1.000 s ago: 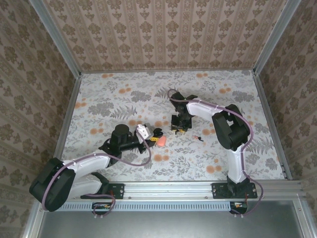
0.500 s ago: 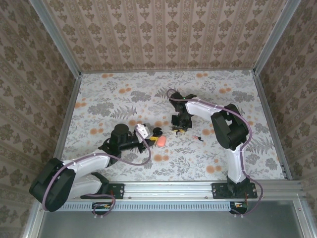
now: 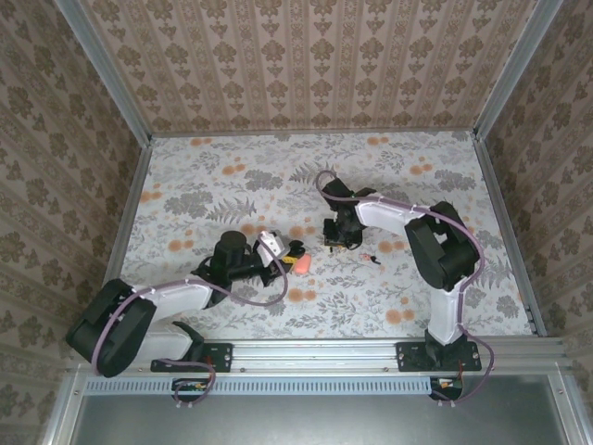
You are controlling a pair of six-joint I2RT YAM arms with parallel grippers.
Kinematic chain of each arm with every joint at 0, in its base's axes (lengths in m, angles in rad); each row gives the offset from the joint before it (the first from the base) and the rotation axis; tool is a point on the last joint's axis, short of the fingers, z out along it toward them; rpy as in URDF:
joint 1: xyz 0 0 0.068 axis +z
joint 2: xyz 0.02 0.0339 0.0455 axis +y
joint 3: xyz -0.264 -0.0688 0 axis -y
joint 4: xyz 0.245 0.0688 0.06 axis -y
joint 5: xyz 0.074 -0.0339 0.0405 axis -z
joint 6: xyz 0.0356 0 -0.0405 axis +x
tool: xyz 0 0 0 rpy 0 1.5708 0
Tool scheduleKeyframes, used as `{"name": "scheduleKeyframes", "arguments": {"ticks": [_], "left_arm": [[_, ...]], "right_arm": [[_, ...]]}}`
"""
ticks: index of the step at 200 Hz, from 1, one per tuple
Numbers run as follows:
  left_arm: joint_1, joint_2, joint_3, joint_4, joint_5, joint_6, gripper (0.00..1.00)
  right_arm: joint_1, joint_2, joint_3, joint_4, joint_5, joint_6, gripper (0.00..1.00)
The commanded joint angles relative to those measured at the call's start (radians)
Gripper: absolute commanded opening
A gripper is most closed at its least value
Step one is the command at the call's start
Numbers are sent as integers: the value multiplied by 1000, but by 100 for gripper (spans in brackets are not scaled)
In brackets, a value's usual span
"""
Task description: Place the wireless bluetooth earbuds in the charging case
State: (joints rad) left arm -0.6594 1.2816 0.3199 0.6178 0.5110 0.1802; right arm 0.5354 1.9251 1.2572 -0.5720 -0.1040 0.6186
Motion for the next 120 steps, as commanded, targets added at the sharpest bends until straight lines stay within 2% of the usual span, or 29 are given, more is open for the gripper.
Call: {"name": "scheduleKeyframes", "arguments": {"ticks": [1,42,120], "left_arm": [[5,47,36,101,-32,-44,10],[-16,160,59,213,-60,-81,9],[-45,313,111,316,-83,-92,9]], "right_arm": [[2,-78,-87,162,55,26,22],[2,-191,-264,409,69,52,21],[1,-367,-540,857,15,104,20]]}}
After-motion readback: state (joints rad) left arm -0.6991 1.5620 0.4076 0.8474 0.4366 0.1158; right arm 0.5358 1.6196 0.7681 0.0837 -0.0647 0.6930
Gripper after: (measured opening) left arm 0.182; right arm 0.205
